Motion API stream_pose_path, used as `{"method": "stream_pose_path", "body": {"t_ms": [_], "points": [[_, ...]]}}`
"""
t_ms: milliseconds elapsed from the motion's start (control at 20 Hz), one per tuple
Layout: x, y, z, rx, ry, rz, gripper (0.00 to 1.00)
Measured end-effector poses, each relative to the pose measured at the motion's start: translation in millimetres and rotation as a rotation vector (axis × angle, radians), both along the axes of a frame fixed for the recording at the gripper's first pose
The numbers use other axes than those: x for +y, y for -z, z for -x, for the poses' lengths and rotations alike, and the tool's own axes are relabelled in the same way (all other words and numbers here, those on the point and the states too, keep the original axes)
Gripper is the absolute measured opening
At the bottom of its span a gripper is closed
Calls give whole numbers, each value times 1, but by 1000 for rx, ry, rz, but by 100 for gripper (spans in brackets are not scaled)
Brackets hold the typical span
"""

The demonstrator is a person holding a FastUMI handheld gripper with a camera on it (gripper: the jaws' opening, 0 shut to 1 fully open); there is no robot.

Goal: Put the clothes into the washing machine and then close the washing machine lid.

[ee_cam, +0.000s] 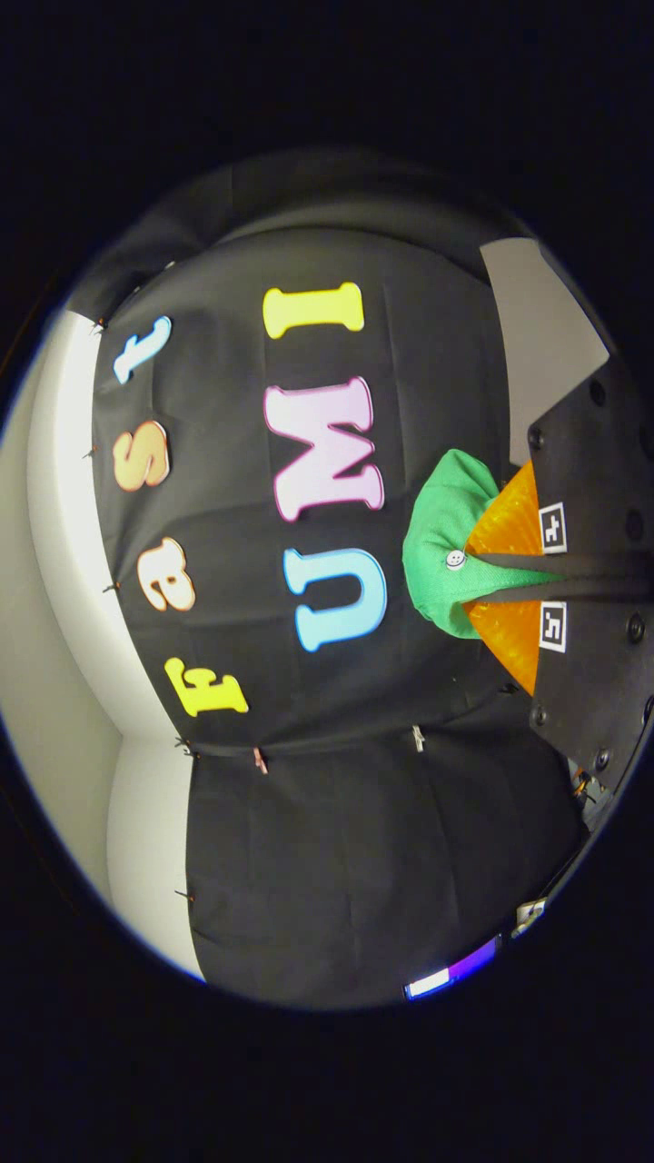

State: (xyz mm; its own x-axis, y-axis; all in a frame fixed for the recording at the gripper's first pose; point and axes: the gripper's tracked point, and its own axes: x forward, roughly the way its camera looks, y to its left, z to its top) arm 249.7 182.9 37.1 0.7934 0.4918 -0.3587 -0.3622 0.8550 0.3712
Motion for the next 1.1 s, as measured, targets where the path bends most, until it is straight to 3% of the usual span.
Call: {"method": "stream_pose_path", "body": {"t_ms": [350,700,1100], "points": [[80,72,-1,101,-167,0,5],[121,195,-5,267,-277,57,5],[115,338,-7,581,-283,182,5]]}}
